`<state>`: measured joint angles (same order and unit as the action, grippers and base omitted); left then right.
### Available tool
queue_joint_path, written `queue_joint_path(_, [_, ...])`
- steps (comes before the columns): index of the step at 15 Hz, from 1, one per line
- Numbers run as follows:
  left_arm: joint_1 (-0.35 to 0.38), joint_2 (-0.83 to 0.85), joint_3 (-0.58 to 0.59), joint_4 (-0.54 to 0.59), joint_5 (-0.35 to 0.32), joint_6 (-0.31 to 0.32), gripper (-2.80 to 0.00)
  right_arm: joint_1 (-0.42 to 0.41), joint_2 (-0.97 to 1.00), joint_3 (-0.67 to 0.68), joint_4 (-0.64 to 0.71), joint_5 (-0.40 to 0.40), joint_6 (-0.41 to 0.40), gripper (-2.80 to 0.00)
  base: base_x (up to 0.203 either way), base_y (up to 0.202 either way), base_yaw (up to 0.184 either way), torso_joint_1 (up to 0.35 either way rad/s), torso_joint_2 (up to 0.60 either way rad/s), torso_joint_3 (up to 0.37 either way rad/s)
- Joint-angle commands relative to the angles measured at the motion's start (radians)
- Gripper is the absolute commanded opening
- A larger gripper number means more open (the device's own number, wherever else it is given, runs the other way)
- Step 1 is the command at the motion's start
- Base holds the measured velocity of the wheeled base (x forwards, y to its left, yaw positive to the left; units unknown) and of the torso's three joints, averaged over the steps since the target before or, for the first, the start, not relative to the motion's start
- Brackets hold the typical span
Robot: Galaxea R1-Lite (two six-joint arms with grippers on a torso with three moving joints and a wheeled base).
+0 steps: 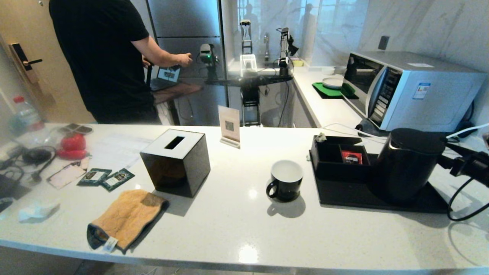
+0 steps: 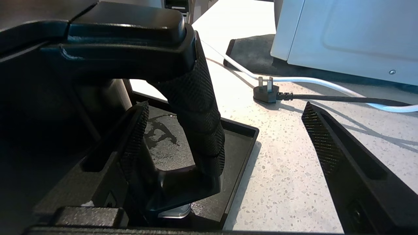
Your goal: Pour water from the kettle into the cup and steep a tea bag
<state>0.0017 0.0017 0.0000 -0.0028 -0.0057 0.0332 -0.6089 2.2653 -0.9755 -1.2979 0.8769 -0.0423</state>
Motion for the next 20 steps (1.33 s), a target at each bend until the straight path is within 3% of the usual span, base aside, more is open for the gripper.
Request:
queue_joint_path(1, [0.0,0.0,0.0,0.0,0.0,0.001,-2.8,-0.002,-0.003,0.004,-0.008,0.012,0.001,0.0,0.0,0.0,0.0,0.0,0.0,0.0])
queue_joint_path(20, [0.0,0.0,0.0,0.0,0.0,0.001,-2.8,-0.002,0.046,-0.038,-0.043,0.014,-0.002,0.0,0.0,0.0,0.0,0.0,0.0,0.0])
